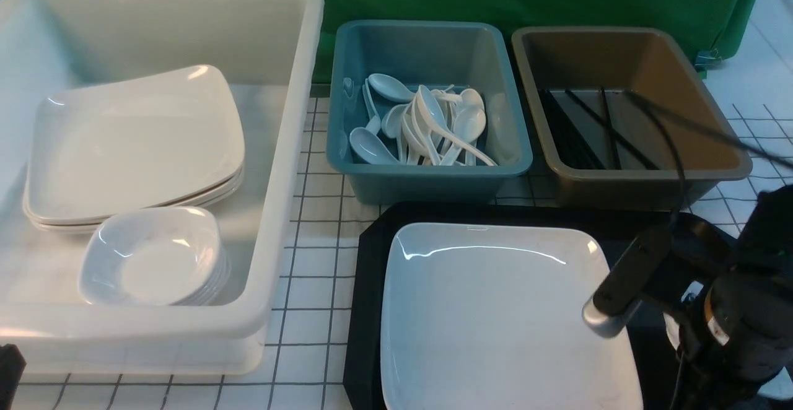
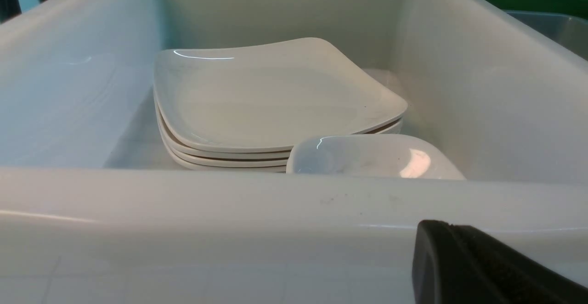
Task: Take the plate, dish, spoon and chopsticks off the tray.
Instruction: Use the right arm to put the small plate into the large storage box on the left
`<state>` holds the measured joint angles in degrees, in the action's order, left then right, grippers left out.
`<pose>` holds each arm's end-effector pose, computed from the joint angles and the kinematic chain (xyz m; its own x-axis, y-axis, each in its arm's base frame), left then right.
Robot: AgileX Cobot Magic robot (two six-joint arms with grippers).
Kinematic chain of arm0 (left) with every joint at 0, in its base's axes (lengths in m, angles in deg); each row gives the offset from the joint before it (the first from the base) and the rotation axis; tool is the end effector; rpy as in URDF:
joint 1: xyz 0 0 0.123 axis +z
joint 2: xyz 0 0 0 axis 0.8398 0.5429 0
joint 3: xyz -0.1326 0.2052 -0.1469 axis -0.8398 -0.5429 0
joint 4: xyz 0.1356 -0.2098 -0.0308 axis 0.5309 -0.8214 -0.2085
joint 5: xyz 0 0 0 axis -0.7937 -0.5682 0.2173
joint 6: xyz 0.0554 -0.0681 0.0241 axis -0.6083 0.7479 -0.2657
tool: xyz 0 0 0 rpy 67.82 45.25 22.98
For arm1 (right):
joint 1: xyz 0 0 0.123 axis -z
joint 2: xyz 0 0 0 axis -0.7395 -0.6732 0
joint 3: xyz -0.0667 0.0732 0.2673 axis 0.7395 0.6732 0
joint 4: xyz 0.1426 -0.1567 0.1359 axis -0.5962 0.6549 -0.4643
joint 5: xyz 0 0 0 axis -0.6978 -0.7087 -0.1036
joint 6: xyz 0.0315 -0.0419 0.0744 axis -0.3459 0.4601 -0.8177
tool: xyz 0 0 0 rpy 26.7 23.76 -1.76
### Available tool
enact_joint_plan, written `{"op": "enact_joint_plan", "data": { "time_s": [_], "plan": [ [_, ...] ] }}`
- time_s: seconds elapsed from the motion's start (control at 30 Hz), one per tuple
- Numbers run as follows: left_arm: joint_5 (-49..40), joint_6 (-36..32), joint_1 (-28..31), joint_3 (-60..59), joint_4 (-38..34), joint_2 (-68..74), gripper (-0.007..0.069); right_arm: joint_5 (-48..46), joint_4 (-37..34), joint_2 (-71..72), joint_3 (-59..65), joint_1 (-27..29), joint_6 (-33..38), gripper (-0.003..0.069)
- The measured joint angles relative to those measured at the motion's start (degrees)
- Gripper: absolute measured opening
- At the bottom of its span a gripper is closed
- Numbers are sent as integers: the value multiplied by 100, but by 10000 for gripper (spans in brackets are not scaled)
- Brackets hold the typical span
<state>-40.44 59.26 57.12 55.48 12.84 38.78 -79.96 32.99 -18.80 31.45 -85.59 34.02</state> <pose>0.0559 0.0001 0.1916 -0.1327 -0.0641 -0.9891 -0.0087 0.9979 -0.0635 0.2238 0.1336 0.2509 -0.5920 -0.7786 -0.2079 -0.6727 0.6195 -0.4045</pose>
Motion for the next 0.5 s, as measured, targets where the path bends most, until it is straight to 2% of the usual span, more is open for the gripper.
{"op": "enact_joint_plan", "data": {
  "time_s": [0.17,0.27,0.3,0.33,0.47,0.5],
  "plan": [
    [0,0,0,0,0,0,20,87,-966,528,-994,0,662,85],
    [0,0,0,0,0,0,20,483,-2478,513,-1906,-9,1899,85],
    [0,0,0,0,0,0,20,640,-3113,375,-2264,-41,2571,85],
    [0,0,0,0,0,0,20,695,-3522,290,-2410,-89,2852,85],
    [0,0,0,0,0,0,20,1053,-4853,-563,-3267,-511,4459,85],
    [0,0,0,0,0,0,20,1076,-4925,-618,-3311,-576,4535,85]
  ]
}}
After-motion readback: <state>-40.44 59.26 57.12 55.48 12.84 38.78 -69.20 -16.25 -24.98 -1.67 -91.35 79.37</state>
